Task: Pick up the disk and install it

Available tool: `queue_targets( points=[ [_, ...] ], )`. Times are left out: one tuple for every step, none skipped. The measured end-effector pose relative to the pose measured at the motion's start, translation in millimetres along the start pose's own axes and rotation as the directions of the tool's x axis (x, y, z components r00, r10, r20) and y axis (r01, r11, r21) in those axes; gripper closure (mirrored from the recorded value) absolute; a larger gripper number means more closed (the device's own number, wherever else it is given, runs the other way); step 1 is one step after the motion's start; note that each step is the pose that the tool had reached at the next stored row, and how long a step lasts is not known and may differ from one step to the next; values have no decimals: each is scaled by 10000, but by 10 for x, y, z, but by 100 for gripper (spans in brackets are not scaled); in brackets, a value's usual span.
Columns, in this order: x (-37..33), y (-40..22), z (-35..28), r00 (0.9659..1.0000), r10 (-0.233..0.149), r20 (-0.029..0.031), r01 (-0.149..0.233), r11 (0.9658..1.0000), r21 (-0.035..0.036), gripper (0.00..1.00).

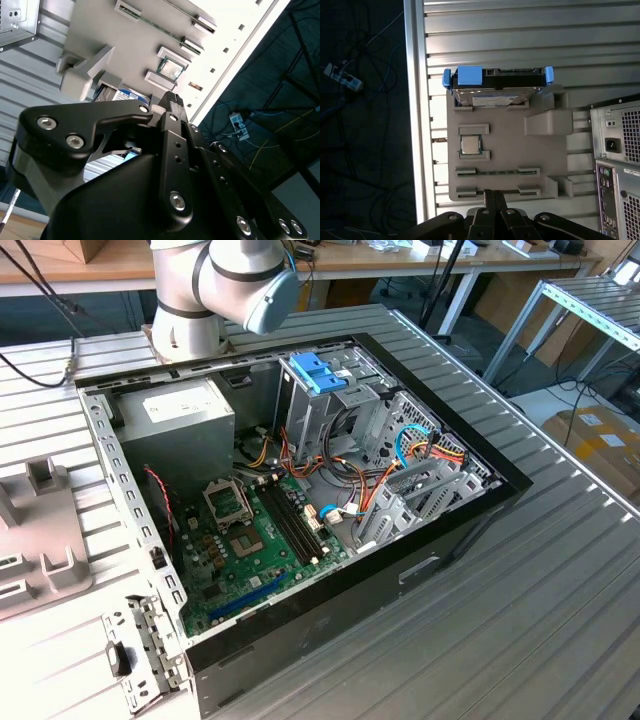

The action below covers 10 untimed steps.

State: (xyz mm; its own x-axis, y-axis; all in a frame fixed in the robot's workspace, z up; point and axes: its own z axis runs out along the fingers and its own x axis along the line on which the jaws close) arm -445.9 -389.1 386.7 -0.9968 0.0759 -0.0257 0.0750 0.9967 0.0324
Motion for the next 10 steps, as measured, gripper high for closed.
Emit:
queue_targets(
  points=[
    [-10, 13, 1, 10000, 0, 2, 0, 10000, 15, 89],
    [-18, 27, 2, 10000, 0, 2, 0, 10000, 28, 89],
    [-28, 45, 4, 10000, 0, 4, 0, 10000, 41, 89],
    [-35, 59, 5, 10000, 0, 4, 0, 10000, 48, 89],
    [-44, 81, 7, 10000, -1, 4, 1, 10000, 59, 89],
    [-51, 97, 8, 10000, -1, 6, 1, 10000, 65, 89],
    [-57, 119, 10, 10000, -2, 6, 2, 10000, 72, 89],
    [-63, 140, 11, 10000, -2, 7, 2, 10000, 78, 89],
    [-70, 171, 12, 10000, -2, 6, 2, 10000, 87, 89],
    [-74, 191, 13, 10000, -2, 7, 2, 10000, 91, 89]
  ],
)
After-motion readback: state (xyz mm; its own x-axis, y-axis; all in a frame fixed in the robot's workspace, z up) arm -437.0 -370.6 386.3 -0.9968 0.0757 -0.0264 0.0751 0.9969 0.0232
